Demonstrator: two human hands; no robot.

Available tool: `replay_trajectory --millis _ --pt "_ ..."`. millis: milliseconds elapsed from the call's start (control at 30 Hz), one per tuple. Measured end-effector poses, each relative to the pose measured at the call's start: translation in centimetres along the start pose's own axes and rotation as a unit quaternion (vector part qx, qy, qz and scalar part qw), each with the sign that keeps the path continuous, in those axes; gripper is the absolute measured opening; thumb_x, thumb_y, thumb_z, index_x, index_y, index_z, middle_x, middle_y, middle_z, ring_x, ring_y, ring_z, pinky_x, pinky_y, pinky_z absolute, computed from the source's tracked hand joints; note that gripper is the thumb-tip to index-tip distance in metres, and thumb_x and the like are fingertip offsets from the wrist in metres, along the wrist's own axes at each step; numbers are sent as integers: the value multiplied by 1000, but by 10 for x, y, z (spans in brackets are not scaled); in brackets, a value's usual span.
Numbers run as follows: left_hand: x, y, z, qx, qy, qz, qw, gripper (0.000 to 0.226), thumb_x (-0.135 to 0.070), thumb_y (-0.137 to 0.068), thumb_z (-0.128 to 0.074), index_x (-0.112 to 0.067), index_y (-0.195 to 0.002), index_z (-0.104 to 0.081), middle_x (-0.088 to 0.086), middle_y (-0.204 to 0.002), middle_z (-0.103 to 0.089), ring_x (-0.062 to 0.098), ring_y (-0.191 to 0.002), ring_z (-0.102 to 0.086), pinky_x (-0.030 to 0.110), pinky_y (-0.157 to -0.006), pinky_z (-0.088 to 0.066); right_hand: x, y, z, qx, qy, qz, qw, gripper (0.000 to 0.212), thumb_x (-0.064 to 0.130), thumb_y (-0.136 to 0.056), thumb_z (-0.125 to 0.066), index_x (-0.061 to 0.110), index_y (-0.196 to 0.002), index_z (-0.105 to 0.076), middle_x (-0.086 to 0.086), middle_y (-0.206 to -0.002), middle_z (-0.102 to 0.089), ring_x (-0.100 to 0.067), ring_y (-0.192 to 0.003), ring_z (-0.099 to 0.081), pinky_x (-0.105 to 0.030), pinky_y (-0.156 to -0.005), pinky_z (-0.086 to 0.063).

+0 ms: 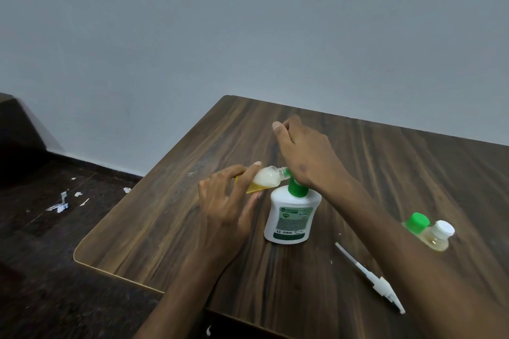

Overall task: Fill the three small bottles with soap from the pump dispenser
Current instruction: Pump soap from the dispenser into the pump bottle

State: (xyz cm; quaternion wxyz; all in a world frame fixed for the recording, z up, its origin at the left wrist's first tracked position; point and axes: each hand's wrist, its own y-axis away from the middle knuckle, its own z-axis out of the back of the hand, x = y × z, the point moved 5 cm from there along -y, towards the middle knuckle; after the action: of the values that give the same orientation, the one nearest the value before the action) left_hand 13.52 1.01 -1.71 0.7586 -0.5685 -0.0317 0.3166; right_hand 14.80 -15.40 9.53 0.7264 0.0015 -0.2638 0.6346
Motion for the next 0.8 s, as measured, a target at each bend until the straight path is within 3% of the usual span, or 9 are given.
replay_trajectory --millis 300,467,800 --pt "1 0 -1 -1 2 2 1000 48 -27 -102 -63 -23 -149 -53 9 -125 -66 20 -112 -58 38 -93 -38 1 0 3 -12 -3 4 1000 40 49 -110 -24 20 -109 -51 7 -85 -61 -12 -79 -60 -45 -93 -49" --pt "0 0 -1 -2 1 1 1000 46 -28 -103 -62 -24 -148 -54 9 -124 -67 21 -110 -60 38 -91 -37 1 0 0 8 3 -2 1000 41 49 -110 -25 19 -109 -52 4 -88 -62 -19 -85 -62 -47 -93 -49" --pt "1 0 0 3 5 3 1000 46 -28 -103 -63 -24 -148 -55 7 -125 -66 21 -111 -60 38 -92 -38 1 1 4 -12 -10 6 1000 40 48 -110 -26 18 -107 -52 4 -86 -63 -18 -83 -62 -45 -90 -48"
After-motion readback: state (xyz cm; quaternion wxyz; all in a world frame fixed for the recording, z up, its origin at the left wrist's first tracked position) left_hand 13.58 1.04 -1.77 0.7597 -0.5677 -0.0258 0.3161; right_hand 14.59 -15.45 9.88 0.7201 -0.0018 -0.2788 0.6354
